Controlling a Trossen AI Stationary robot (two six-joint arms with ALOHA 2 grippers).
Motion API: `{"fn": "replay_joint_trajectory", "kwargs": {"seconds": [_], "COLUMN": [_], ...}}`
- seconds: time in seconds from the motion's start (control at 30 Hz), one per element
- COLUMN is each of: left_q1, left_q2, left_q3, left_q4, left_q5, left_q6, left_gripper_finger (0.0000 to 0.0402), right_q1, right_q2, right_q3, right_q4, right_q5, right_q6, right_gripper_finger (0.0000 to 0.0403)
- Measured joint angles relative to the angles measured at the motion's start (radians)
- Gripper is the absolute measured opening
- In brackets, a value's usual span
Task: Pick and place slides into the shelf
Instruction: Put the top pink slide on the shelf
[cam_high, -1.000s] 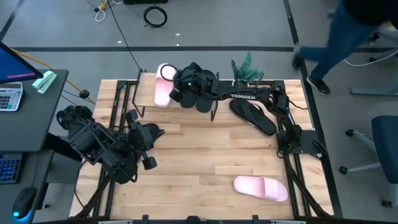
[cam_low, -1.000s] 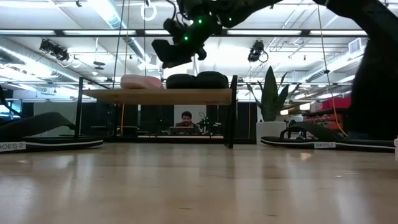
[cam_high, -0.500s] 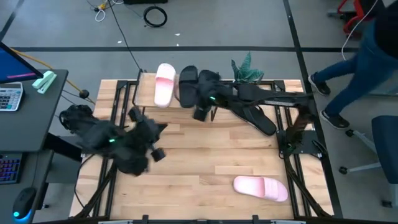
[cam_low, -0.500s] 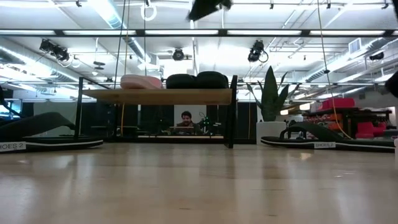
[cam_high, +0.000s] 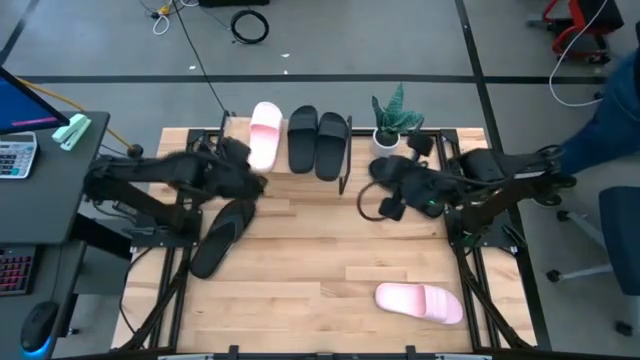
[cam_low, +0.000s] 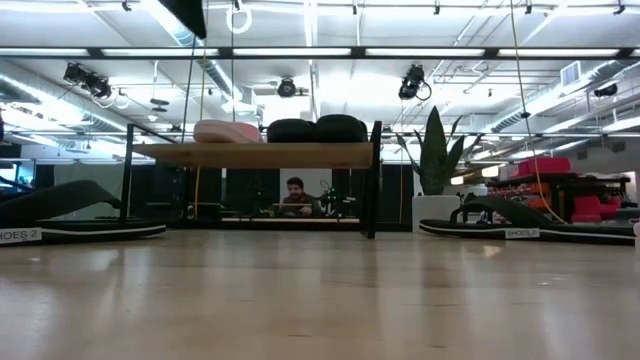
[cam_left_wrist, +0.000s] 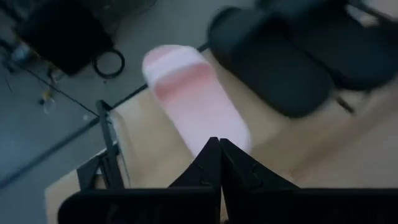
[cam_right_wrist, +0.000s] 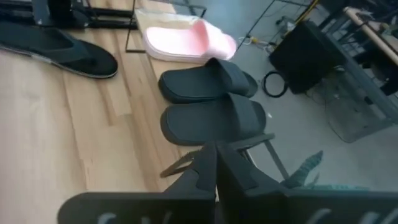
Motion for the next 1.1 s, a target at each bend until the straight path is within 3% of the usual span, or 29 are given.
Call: {"fn": "replay_joint_trajectory", "kwargs": {"seconds": [0.1, 0.3, 0.43, 0.83, 1.1], "left_q1": [0.104, 0.319, 0.431, 0.658, 0.726], "left_q2": [-0.101, -0.235, -0.261, -0.247, -0.241], "left_q3": [-0.107, -0.365, -0.503, -0.652, -0.725], "left_q4": [0.153, 0.507, 0.703, 0.877, 1.067], "left_q5": [0.034, 0.217, 0.235, 0.296, 0.300], "left_q6": [0.095, 0.267, 0.348, 0.452, 0.490], "left_gripper_finger": [0.0002, 0.0002, 0.0001, 0.0001, 0.0001], "right_q1": [0.034, 0.049, 0.046, 0.046, 0.046], "right_q2": [-0.038, -0.071, -0.069, -0.068, -0.068], "right_q3": [-0.038, -0.131, -0.189, -0.266, -0.266], "right_q4": [-0.004, -0.006, -0.006, 0.002, 0.007], "right_q5": [0.023, 0.025, 0.024, 0.028, 0.032], "right_q6": [0.027, 0.069, 0.068, 0.068, 0.067], "right_gripper_finger": [0.0010, 0.0008, 0.0003, 0.0008, 0.0009]}}
